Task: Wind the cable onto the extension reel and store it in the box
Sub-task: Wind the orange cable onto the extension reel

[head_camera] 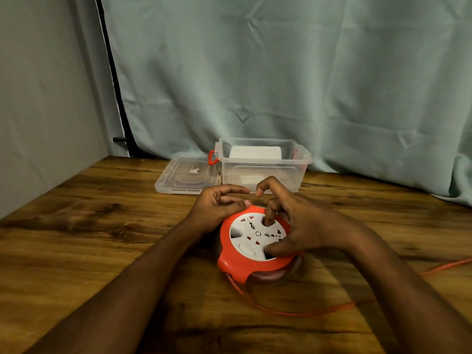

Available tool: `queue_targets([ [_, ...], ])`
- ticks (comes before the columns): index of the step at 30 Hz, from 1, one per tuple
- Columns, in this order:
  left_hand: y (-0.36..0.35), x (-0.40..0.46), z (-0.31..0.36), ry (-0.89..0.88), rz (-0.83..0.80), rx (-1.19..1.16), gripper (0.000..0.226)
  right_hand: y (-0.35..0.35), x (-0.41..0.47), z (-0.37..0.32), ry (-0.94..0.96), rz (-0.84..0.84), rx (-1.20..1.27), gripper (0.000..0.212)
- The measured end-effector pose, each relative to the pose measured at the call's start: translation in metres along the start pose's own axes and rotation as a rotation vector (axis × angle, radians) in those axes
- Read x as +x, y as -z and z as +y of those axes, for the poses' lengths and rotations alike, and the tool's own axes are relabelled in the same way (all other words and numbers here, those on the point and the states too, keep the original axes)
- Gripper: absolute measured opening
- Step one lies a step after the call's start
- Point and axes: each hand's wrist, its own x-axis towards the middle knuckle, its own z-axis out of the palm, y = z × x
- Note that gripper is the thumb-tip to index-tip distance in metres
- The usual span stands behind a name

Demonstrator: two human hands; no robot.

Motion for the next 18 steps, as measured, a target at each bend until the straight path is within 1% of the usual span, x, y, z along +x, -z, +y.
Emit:
queue_targets([
  [6,0.000,-0.001,0.000,0.007,-0.001,-0.005,0.033,-0.002,0.001,-0.005,0.004,0.030,-0.144,0.074],
  [11,0.000,0.000,0.000,0.018,-0.008,0.000,0.033,-0.007,0.004,-0.008,0.014,0.091,-0.221,0.058],
  [14,-0.001,0.000,0.001,0.014,-0.021,-0.001,0.034,-0.009,0.005,-0.011,0.019,0.128,-0.227,0.051],
  [18,-0.002,-0.001,0.003,0.012,-0.023,-0.023,0.032,-0.013,0.006,-0.015,0.042,0.134,-0.228,0.042],
])
